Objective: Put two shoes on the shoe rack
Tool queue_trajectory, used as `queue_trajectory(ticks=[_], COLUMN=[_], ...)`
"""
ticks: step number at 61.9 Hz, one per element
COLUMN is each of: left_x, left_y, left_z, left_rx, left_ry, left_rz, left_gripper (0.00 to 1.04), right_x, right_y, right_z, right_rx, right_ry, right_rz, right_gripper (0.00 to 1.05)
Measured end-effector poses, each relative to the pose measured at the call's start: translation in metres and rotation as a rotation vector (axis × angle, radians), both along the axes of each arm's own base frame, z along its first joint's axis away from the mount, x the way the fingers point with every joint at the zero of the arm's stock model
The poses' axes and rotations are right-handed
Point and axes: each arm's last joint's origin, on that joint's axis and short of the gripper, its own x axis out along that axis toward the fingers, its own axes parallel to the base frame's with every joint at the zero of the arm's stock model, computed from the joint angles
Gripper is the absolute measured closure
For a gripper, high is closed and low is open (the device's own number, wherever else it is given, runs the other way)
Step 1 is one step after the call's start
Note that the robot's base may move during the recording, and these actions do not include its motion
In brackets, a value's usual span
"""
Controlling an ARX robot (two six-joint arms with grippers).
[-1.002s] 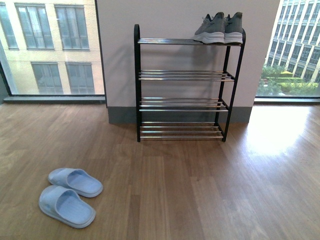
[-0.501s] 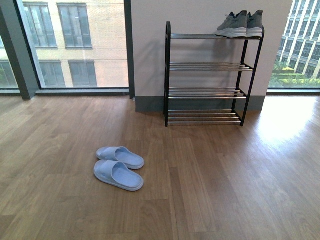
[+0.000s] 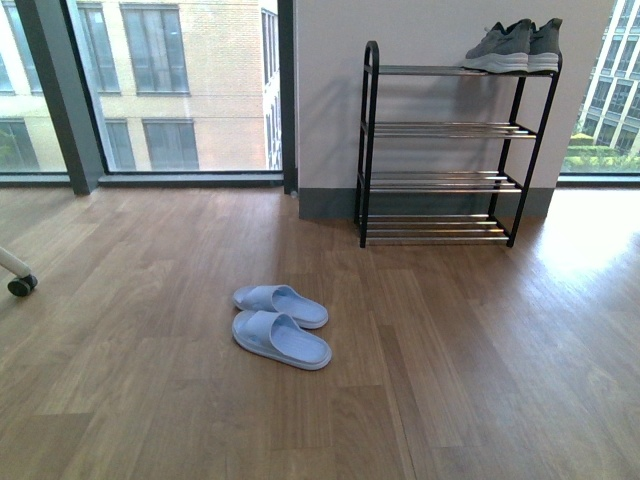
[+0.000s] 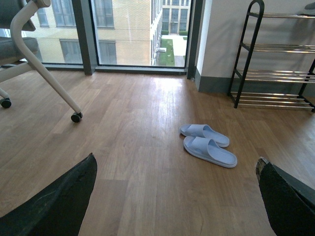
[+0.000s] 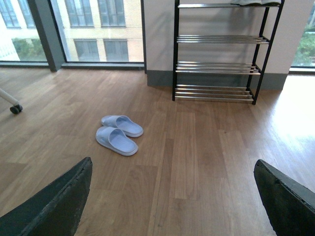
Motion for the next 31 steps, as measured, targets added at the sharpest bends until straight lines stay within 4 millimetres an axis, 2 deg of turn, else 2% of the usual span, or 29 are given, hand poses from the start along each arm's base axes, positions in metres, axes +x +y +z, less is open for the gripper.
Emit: queue_trajectory(ticks=[31], left_x=[0.0000], left_y=[0.0000], left_z=[0.0000], left_rx=[0.000], left_ry=[0.000], left_rz=[-0.002], left_gripper=[0.09], right_x=[0.0000], right_y=[-0.0001], right_z=[0.0000], right_rx=[0.000], right_ry=[0.000], right_rz=[-0.004], right_gripper=[0.09])
